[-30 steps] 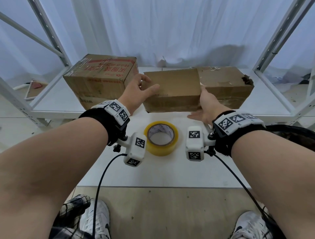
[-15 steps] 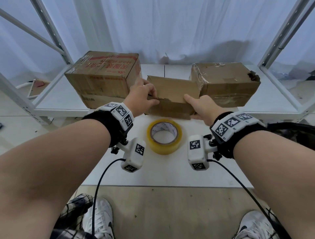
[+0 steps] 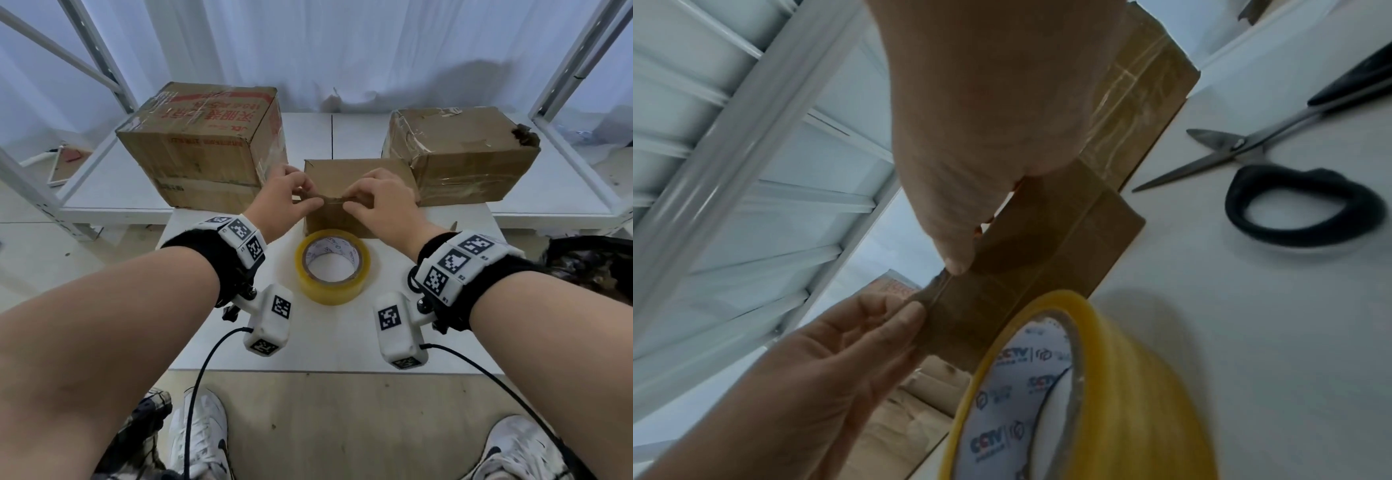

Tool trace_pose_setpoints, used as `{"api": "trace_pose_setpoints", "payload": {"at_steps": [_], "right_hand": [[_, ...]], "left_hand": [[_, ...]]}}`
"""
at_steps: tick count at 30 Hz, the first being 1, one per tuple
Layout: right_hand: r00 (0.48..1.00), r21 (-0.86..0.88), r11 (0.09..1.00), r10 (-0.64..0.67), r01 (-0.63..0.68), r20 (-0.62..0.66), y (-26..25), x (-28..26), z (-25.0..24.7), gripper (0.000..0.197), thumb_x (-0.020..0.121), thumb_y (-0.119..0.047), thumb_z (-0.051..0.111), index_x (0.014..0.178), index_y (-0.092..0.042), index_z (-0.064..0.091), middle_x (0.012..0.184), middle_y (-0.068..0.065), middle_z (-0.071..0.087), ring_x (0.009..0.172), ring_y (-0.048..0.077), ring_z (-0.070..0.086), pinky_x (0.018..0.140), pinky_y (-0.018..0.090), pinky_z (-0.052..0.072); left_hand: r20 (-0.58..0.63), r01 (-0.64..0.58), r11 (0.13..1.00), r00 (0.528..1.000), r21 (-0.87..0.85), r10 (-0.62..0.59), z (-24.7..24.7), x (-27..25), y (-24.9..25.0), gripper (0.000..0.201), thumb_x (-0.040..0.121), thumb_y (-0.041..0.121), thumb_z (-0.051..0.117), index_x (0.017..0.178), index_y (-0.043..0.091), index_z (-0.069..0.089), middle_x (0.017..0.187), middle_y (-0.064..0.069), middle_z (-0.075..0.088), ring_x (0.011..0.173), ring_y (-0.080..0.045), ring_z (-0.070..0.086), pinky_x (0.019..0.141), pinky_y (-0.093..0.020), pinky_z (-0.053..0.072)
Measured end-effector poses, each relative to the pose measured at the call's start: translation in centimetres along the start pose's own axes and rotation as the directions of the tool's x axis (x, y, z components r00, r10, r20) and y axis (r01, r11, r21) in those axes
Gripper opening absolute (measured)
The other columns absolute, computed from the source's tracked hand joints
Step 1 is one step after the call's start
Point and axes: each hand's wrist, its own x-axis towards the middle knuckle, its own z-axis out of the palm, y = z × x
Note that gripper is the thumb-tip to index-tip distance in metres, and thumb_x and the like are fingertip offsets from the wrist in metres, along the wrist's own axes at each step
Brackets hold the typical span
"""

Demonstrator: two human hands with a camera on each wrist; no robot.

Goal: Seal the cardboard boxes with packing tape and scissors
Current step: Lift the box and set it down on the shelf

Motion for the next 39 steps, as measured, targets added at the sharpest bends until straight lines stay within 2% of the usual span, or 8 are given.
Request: {"api": "trace_pose_setpoints", "payload": {"at_steps": [3,10,14,17,19,24,28,39], "right_hand": [[0.997,0.061,0.997,0.044,-0.041,-0.056,-0.1,0.2,0.5,0.01,0.089,-0.031,0.063,0.095,-0.026,0.069,0.108,-0.005,0.053,0.111,0.016,0.046,0.094,0.033,0.028],[0.995,0.18,0.981,0.083,-0.073,-0.048,0.3,0.2,0.4,0.011,0.084,-0.024,0.07,0.077,-0.023,0.062,0.1,-0.005,0.049,0.105,0.019,0.05,0.1,0.046,0.038],[0.993,0.174,0.981,0.1,-0.089,-0.061,0.2,-0.1,0.6,0.012,0.086,-0.026,0.068,0.076,-0.021,0.064,0.102,-0.007,0.049,0.107,0.018,0.049,0.103,0.043,0.036],[0.987,0.054,0.988,0.148,-0.145,-0.065,-0.5,-0.7,0.3,0.017,0.09,-0.036,0.062,0.077,-0.025,0.06,0.108,-0.006,0.046,0.115,0.017,0.043,0.097,0.031,0.022],[0.979,-0.009,0.981,0.193,-0.194,-0.067,-0.9,-0.9,0.1,0.019,0.09,-0.042,0.06,0.077,-0.028,0.059,0.118,-0.003,0.046,0.121,0.018,0.037,0.1,0.034,0.019],[0.96,-0.03,0.96,0.276,-0.277,-0.042,-1.6,-0.6,-0.1,0.017,0.089,-0.043,0.06,0.079,-0.03,0.058,0.131,0.0,0.043,0.128,0.02,0.034,0.113,0.044,0.018],[0.947,-0.041,0.946,0.32,-0.321,-0.026,-1.7,0.0,-0.9,0.021,0.085,-0.046,0.064,0.081,-0.027,0.059,0.127,0.002,0.045,0.125,0.021,0.039,0.108,0.042,0.025],[0.851,0.061,0.849,0.522,-0.525,0.063,-1.4,0.7,-0.7,0.046,0.086,-0.049,0.059,0.119,-0.022,0.045,0.153,0.011,0.012,0.139,0.035,0.015,0.11,0.047,0.024]], "left_hand": [[0.011,-0.079,0.996,0.997,0.027,0.079,-0.4,-0.2,-0.3,0.009,0.084,0.008,0.071,0.083,0.008,0.062,0.124,-0.001,0.038,0.099,-0.013,0.054,0.084,-0.007,0.046],[0.037,-0.146,0.976,0.989,0.164,0.142,-0.8,-0.4,-0.2,0.012,0.086,0.014,0.07,0.08,0.004,0.065,0.132,-0.003,0.042,0.103,-0.015,0.057,0.095,-0.023,0.048],[0.024,0.028,1.0,0.999,-0.002,-0.028,-0.3,-0.9,0.1,0.021,0.088,0.03,0.068,0.077,0.013,0.059,0.124,-0.005,0.045,0.099,-0.019,0.061,0.092,-0.021,0.049],[0.033,0.198,0.967,0.98,-0.158,-0.195,-0.1,-1.4,0.4,0.033,0.074,0.051,0.07,0.069,0.021,0.057,0.117,-0.009,0.05,0.097,-0.026,0.062,0.092,-0.041,0.053],[0.037,0.263,0.948,0.965,-0.179,-0.261,-0.2,-1.3,0.1,0.039,0.064,0.059,0.07,0.067,0.022,0.057,0.105,-0.011,0.055,0.094,-0.027,0.062,0.09,-0.047,0.053],[0.076,0.381,0.888,0.924,-0.257,-0.374,-0.8,-1.1,1.4,0.025,0.083,0.026,0.074,0.075,0.015,0.054,0.08,-0.006,0.061,0.089,-0.027,0.066,0.09,-0.044,0.055],[0.09,0.47,0.832,0.881,-0.296,-0.465,-0.7,-0.8,2.2,0.021,0.086,0.021,0.07,0.075,0.012,0.055,0.086,-0.008,0.063,0.092,-0.022,0.066,0.087,-0.032,0.056],[0.145,0.582,0.751,0.81,-0.31,-0.568,-0.7,0.7,2.9,0.014,0.088,0.016,0.069,0.084,0.008,0.058,0.095,-0.01,0.066,0.095,-0.021,0.066,0.086,-0.032,0.057]]}}
